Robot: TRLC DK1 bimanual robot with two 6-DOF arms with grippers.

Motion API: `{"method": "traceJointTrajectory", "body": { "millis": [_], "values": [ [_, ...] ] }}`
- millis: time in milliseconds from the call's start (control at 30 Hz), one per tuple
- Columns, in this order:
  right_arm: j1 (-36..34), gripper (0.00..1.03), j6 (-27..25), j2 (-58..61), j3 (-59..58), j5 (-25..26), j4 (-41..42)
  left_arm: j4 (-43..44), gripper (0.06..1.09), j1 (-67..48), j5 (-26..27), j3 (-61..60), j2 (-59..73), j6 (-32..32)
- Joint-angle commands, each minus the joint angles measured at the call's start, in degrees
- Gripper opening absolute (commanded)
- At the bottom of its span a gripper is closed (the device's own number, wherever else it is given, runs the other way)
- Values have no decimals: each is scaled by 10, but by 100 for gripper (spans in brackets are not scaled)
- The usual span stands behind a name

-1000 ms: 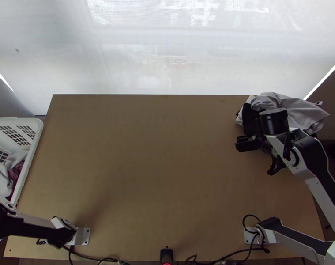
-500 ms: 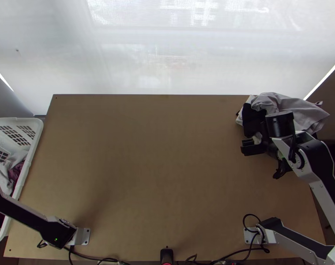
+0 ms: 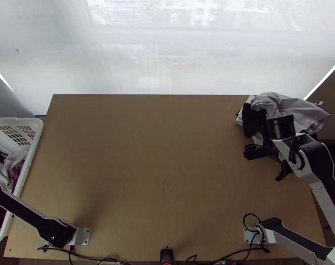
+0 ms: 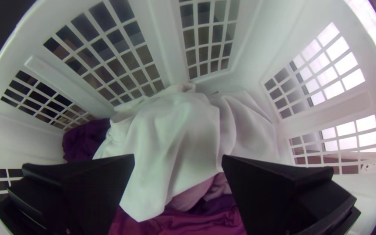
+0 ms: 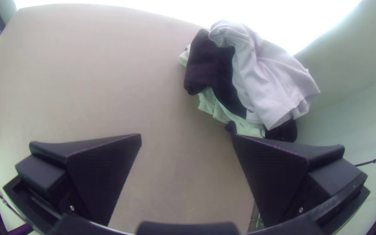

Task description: Fold the t-shirt

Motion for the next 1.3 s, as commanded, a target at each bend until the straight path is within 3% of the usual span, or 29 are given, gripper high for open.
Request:
{"method": "traceJointTrajectory", "body": {
  "millis": [0, 67, 200, 300, 400, 433, 600, 1133, 1267],
  "values": [
    [-7, 98, -14, 3, -3, 0, -3, 12, 98, 2, -33, 49, 73, 3],
    [-10, 98, -14, 4, -4, 0, -3, 14, 96, 0, -40, 49, 80, 3],
    [-11, 98, -14, 7, -4, 1, -3, 17, 78, -1, -50, 49, 87, -6],
    [-11, 98, -14, 9, -4, 1, -3, 22, 50, -2, -68, 48, 81, -15],
    [-11, 98, -14, 9, -5, 0, -3, 30, 16, -1, -90, 47, 60, -16],
    [-11, 98, -14, 9, -6, 0, -3, 31, 9, -1, -92, 47, 50, -16],
    [-10, 98, -12, 4, -11, 0, -3, -13, 10, -2, -75, 47, -33, -59],
    [-4, 98, -6, -45, -60, -1, 15, -161, 10, -36, 168, 40, -408, -111],
    [-4, 98, -4, -54, -73, -1, 26, -202, 10, -95, 195, 39, -494, -117]
  ]
}}
